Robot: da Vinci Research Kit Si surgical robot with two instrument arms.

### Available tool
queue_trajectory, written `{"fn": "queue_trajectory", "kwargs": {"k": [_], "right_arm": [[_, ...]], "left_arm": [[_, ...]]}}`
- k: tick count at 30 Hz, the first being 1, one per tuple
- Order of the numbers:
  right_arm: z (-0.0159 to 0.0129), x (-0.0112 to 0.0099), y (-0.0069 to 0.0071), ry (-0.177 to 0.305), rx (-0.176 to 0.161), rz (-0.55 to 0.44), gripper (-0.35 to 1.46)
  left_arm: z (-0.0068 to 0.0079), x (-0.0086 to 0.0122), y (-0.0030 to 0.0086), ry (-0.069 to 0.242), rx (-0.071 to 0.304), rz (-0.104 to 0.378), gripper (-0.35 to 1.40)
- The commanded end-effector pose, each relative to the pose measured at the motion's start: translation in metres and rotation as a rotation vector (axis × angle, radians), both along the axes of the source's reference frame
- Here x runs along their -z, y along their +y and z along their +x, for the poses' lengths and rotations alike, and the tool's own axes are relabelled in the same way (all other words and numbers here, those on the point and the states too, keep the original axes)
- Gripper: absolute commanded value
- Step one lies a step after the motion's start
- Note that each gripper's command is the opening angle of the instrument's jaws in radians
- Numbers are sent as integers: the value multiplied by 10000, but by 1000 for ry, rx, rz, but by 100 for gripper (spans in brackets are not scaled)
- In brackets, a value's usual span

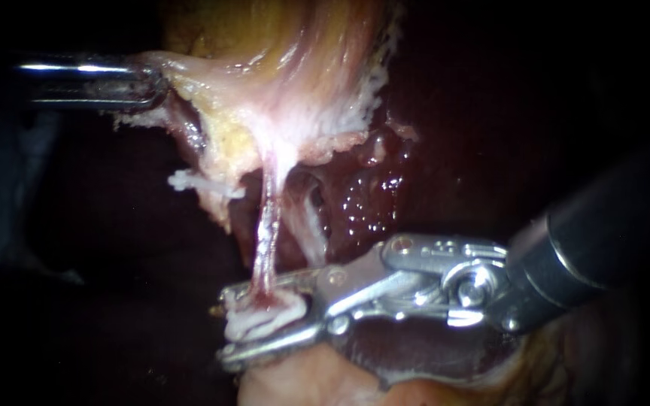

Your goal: Clipping second clip right tube

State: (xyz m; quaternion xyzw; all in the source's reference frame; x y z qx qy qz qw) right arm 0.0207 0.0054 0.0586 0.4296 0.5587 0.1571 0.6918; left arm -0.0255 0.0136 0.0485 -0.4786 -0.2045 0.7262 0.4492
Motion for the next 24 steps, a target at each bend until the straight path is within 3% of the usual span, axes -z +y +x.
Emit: {"fn": "queue_trajectory", "kwargs": {"k": [1, 16, 24], "right_arm": [[-1, -2, 1, -5, -2, 6, 25], [-9, -16, 11, -43, -10, 85, -35], [-14, -21, 14, -50, -9, 101, -35]], "left_arm": [[0, 0, 0, 0, 0, 0, -35], [0, 0, 0, 2, -2, 1, -35], [0, 0, 0, 2, -2, 1, -35]]}}
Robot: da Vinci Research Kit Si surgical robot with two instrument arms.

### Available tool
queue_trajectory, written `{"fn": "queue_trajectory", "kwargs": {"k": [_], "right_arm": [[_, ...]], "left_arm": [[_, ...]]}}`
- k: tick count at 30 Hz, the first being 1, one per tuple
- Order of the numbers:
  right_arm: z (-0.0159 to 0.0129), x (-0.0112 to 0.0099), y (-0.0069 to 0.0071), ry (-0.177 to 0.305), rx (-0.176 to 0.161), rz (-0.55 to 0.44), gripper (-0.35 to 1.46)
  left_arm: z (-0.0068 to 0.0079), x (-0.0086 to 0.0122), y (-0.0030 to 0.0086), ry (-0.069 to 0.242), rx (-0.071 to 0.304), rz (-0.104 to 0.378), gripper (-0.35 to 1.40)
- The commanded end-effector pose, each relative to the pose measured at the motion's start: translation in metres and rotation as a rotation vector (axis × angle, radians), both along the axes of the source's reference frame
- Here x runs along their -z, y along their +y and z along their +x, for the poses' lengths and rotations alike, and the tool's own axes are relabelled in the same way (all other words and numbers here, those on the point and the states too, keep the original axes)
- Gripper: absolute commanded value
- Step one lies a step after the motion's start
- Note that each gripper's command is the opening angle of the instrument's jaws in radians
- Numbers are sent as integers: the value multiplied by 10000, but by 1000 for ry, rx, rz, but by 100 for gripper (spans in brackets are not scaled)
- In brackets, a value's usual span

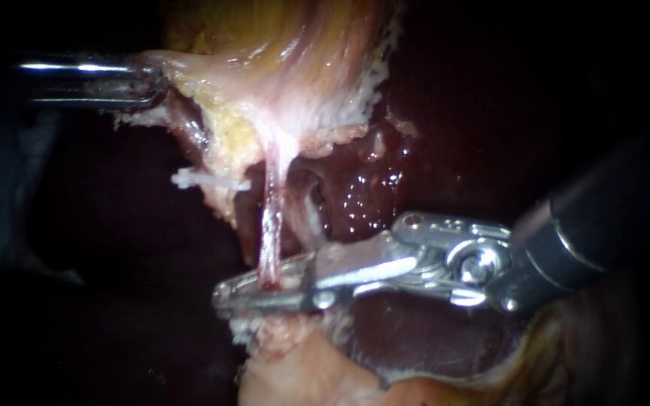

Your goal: Clipping second clip right tube

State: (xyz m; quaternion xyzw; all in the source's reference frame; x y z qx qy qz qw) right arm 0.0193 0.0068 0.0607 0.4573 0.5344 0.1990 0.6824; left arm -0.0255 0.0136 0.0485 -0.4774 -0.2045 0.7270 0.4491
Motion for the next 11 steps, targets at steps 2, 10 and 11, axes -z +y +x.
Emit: {"fn": "queue_trajectory", "kwargs": {"k": [2, 10, 11], "right_arm": [[0, -1, 0, 1, 0, 0, -35], [0, -4, -2, 1, 1, -2, -35], [0, -6, -3, -5, -1, 6, -35]], "left_arm": [[0, 0, 0, 0, 0, 0, -35], [0, 0, 0, 0, 0, 0, -35], [0, 0, 0, 0, 0, 0, -35]]}}
